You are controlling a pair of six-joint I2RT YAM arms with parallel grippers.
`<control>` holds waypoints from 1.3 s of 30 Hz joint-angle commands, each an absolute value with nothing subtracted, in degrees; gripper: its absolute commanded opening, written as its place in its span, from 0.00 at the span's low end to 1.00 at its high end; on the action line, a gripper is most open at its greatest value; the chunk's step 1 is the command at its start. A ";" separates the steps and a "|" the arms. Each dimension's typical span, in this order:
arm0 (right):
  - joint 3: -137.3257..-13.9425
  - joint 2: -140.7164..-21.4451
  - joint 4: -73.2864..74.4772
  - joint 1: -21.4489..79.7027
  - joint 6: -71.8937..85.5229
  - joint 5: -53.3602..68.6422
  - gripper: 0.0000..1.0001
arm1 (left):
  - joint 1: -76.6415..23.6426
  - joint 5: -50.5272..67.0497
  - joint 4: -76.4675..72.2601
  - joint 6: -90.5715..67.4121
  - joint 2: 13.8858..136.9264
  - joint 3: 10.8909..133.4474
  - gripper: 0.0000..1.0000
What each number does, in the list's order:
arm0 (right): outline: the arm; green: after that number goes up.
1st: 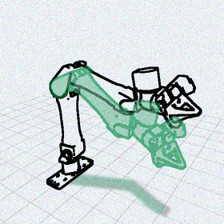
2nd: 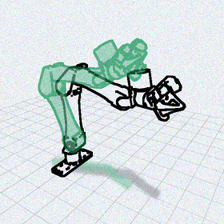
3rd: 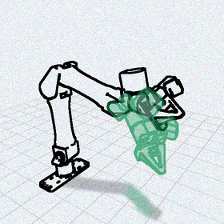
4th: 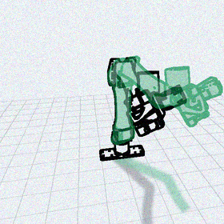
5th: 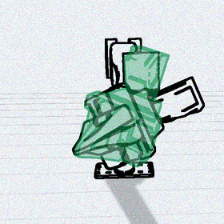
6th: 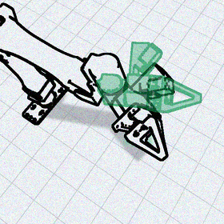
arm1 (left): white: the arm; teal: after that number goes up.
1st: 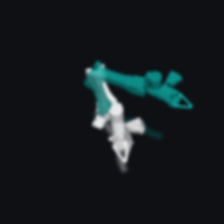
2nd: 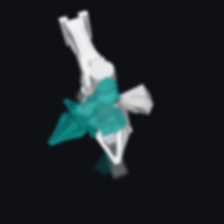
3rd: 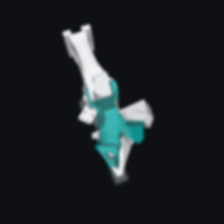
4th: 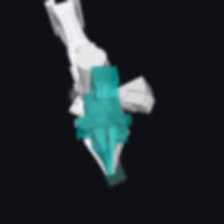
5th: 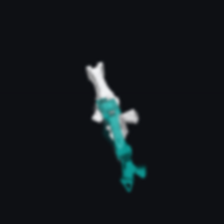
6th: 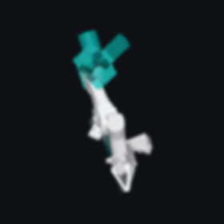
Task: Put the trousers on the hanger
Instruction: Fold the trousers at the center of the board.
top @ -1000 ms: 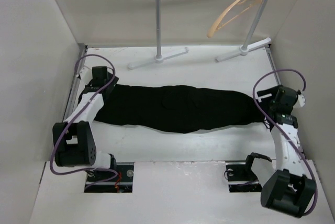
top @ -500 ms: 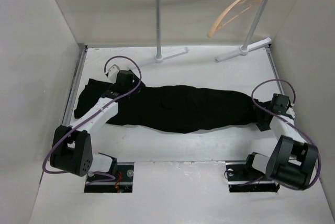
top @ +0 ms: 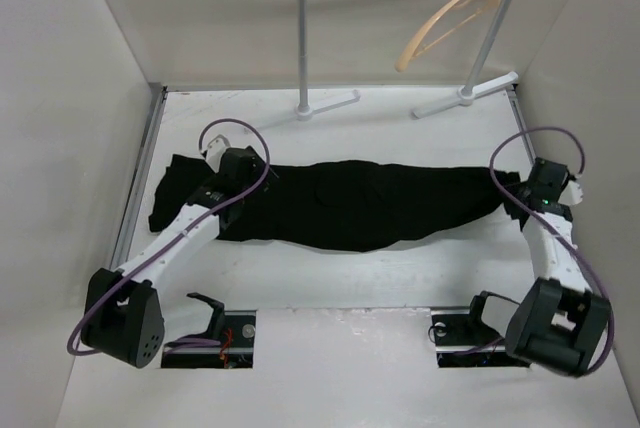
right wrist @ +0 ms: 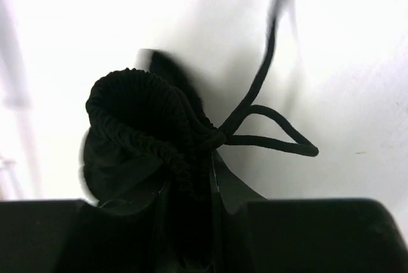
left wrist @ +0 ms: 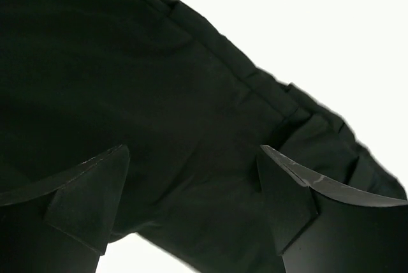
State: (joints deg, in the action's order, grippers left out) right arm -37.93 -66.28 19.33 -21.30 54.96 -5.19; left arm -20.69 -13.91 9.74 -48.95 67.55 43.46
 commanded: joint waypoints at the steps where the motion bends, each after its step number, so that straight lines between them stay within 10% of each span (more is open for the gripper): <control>1: -48.49 -58.64 23.72 -21.93 51.95 -11.68 0.15 | -24.46 -14.76 11.95 -48.34 67.58 48.24 0.79; 10: -66.08 -54.23 31.11 -19.39 44.57 -13.27 0.16 | -36.24 -18.10 19.85 -47.37 71.98 63.97 0.78; 21: -80.05 -55.71 38.40 11.24 45.78 -19.66 0.16 | -26.52 -17.67 29.18 -41.66 61.10 64.60 0.80; 32: -104.30 -87.15 38.59 49.50 56.77 -36.12 0.20 | -9.11 -11.34 29.88 -39.90 55.55 61.35 0.80; 39: -120.83 -111.42 37.09 60.50 60.46 -29.47 0.42 | 0.65 -11.60 32.34 -39.11 52.03 61.08 0.80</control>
State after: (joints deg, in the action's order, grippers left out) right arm -114.69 -107.22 39.35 57.06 57.14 -33.12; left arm -1.65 -11.68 31.42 -40.66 54.74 60.60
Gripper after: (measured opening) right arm 0.405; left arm 0.801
